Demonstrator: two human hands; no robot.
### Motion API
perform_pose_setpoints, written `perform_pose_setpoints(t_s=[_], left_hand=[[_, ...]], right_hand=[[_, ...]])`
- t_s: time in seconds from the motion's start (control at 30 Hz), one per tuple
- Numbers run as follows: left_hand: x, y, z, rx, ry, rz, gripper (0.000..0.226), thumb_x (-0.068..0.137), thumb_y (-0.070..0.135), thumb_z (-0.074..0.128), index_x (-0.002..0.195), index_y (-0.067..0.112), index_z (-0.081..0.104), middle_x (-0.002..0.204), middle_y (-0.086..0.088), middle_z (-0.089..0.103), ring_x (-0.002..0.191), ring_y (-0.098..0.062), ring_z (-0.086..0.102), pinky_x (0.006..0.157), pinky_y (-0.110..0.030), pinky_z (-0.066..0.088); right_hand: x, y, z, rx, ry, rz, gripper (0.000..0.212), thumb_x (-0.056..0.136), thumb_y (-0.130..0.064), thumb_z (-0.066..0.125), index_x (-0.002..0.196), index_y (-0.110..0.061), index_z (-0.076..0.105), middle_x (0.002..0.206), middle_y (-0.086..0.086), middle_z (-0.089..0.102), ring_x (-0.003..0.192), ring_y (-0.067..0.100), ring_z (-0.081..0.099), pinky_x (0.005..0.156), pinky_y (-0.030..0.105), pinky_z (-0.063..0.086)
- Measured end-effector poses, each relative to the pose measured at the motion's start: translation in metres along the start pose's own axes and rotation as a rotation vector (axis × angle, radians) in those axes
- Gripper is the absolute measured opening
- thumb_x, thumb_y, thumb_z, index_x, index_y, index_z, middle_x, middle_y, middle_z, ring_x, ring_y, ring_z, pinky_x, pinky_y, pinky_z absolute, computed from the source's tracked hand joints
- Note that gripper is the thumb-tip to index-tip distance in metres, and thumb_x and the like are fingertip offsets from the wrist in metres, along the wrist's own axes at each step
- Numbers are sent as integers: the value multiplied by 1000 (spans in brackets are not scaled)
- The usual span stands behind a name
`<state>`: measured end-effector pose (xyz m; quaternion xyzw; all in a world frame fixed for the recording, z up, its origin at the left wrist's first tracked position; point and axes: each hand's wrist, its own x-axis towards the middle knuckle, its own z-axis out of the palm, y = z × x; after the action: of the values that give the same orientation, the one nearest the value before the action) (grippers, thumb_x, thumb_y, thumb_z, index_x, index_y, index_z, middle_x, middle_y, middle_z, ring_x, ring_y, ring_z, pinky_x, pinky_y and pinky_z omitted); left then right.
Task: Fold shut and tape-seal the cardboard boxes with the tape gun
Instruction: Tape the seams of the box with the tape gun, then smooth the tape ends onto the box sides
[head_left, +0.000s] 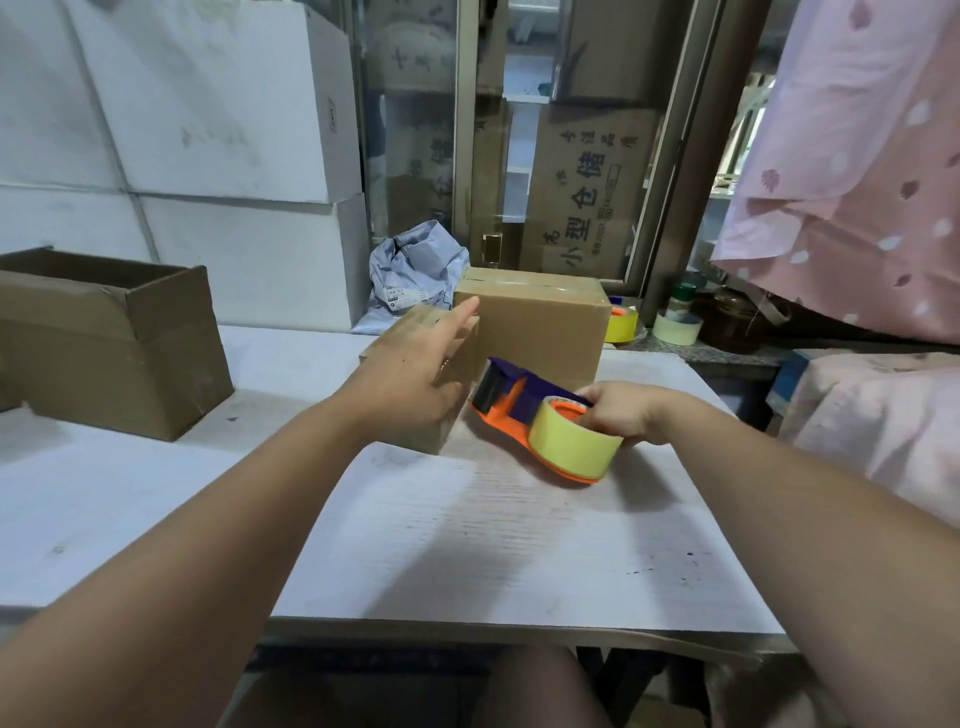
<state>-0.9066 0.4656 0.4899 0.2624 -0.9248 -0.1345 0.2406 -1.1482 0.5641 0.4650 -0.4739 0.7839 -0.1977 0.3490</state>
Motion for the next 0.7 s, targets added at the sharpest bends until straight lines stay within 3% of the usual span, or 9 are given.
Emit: perform_pose_setpoints(t_s=[0.1,0.23,0.4,0.47,0.57,0.63,0.7], left_hand=[[-4,-2,2,41,17,7,82,78,22,64,147,33,20,136,8,43,127,-13,41,102,-38,41],[-13,2,10,50,27,-17,79,80,22,63,147,35,22,114,17,56,117,-10,47,96,-32,43],[-12,9,19,115,77,-47,72,89,20,55,148,36,16,124,9,59,115,-18,50,91,-40,47],[-10,15,24,71,60,-52,74,90,14,53,148,37,13,128,1,57,116,-20,49,96,-39,44],[-8,29,19,-203,187,-119,75,88,-4,47,148,32,21,141,-3,43,119,-13,42,91,-14,33],[-8,32,8,-400,363,-216,72,87,-9,42,145,31,28,141,0,43,124,-11,41,87,-15,35],[-9,27,-3,-578,538,-280,63,87,-10,38,136,29,40,132,3,51,120,-8,47,90,-20,42]], right_hand=[[5,2,0,-203,170,-49,24,90,-18,61,114,-15,63,104,8,67,91,22,60,69,26,45],[9,6,-1,-303,288,32,30,89,-18,62,119,-10,63,111,11,66,101,26,61,79,30,46],[13,10,-5,-300,357,161,34,85,-21,67,117,-9,65,109,12,67,101,27,61,75,30,48],[10,4,-3,-371,351,173,47,85,-19,63,131,-15,54,118,12,61,107,28,58,78,31,47],[6,-14,6,-458,414,-19,73,84,-13,54,145,-37,24,135,13,39,125,34,37,97,41,42],[1,-41,17,-377,509,-262,73,80,-4,49,143,-35,30,133,9,40,127,30,32,102,40,37],[-2,-68,27,-231,552,-473,61,80,2,42,134,-27,48,127,5,52,124,22,42,102,33,37]])
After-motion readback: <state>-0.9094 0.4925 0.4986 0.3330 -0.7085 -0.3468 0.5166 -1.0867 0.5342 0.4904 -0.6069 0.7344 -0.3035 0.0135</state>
